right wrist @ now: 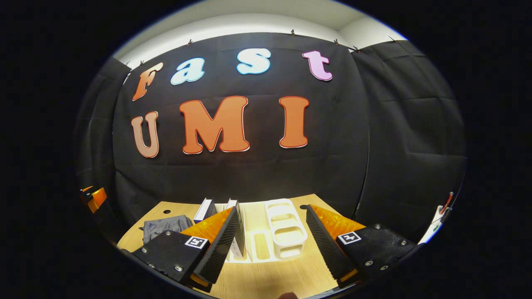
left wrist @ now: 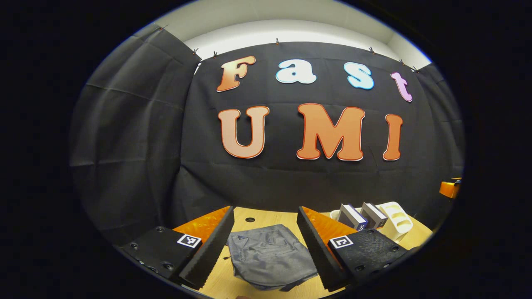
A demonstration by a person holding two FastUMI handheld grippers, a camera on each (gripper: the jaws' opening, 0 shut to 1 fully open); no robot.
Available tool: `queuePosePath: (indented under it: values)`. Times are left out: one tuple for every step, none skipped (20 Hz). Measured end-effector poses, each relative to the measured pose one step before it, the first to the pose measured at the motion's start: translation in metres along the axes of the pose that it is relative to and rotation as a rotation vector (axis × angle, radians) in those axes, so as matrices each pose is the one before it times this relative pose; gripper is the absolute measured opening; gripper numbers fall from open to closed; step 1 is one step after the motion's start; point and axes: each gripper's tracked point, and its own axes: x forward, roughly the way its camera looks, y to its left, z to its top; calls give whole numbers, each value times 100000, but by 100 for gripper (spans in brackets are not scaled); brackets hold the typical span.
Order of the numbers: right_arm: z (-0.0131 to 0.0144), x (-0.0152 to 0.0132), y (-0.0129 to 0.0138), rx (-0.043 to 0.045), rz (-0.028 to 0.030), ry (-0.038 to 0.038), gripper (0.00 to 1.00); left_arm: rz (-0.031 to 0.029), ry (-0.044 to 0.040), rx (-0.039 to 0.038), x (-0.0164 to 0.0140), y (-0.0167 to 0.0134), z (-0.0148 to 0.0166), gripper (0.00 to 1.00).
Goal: Open the schoolbag, grab two books from the bookshelf and put them into the schoolbag.
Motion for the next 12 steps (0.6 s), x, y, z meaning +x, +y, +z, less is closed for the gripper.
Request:
queuePosePath:
  values:
    - [-203, 147, 180, 25, 389, 525, 97, 581, 326, 1038, -4, 302, 10, 96]
    - [-332, 105, 89, -73, 296, 718, 98, 148, 588, 1193, 64, 68, -394, 96]
    - [-265, 91, 121, 84, 260, 696, 98, -658, 601, 1197, 73, -155, -378, 96]
    - [-238, 93, 47, 185, 328, 639, 98, -774, 1157, 1871, 175, -64, -758, 96]
    - [-360, 126, 54, -25, 155, 883, 98, 27, 1371, 2664, 168, 160, -795, 96]
    - [-385, 74, -28, -314, -115, 864, 98, 337, 1259, 3100, 164, 193, -795, 96]
    - [-426, 18, -97, -528, -179, 915, 98, 270, 1227, 2789, 79, 50, -1072, 96]
    - [-311, 7, -112, -533, -269, 637, 98, 904, 1327, 2503, 275, 204, -1301, 95]
    - [-336, -111, -139, -654, -422, 731, 97, 52, 2295, 2903, 180, -30, -1334, 95]
    - [-431, -8, -315, -1020, -541, 708, 98, 341, 2224, 3968, 107, -352, -1464, 97]
    - [-366, -59, -396, -1434, -1093, 666, 98, 673, 2100, 4651, -1, -91, -1323, 97]
    - [-382, -77, -470, -1341, -1149, 606, 98, -390, 873, 5324, 114, -439, -1098, 97]
